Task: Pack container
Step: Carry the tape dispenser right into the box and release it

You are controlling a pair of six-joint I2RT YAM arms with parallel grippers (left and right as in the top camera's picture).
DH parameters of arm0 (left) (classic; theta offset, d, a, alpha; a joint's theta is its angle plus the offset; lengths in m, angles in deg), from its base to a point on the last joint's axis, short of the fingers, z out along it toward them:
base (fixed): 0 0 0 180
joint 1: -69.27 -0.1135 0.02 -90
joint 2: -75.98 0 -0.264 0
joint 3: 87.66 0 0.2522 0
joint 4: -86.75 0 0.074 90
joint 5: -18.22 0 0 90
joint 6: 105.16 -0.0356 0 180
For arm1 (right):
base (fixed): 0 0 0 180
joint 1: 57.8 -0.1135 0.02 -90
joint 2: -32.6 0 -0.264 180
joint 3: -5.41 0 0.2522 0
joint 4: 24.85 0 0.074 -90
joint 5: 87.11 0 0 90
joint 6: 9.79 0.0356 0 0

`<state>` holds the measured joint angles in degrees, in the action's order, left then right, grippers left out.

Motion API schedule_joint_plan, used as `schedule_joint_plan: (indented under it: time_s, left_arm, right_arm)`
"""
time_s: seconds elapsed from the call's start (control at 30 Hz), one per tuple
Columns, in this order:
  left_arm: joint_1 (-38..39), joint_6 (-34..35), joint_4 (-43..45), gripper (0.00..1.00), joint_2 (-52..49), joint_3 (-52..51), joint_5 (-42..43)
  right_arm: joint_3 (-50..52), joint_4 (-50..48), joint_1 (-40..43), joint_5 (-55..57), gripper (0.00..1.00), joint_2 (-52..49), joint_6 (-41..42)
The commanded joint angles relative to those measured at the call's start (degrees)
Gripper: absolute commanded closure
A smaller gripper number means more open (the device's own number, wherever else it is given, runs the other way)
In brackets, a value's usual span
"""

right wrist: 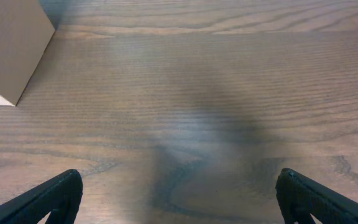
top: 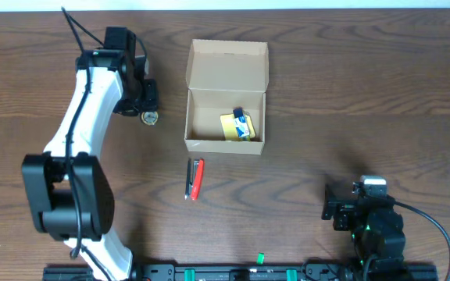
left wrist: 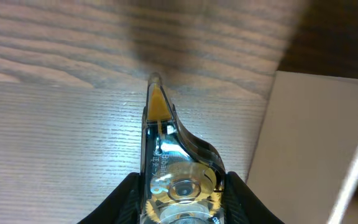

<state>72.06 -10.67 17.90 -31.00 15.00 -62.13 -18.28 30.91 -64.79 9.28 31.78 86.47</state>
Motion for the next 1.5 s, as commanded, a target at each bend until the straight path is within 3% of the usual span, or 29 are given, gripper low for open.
schedule_joint_plan:
  time_s: [0.0, 0.33, 0.83, 1.47]
  left_arm:
    - [0.1, 0.2, 0.1, 0.95, 2.8, 2.7, -1.1]
    - [4.2, -0.1, 1.2, 0.95, 3.9, 10.6, -1.3]
    - [16.5, 0.3, 6.1, 0.95, 1.2, 11.2, -0.4]
    - [18.9, 0.7, -3.5, 0.95, -11.0, 11.3, 5.4]
  right_arm:
    - [0.6, 0.2, 0.5, -0.1, 0.01, 0.5, -0.7]
    - [0.6, 0.2, 0.5, 0.0, 0.01, 0.5, -0.8]
    - [0.6, 0.2, 0.5, -0.1, 0.01, 0.5, -0.8]
    - [0.6, 0.2, 0.5, 0.0, 0.01, 0.5, -0.8]
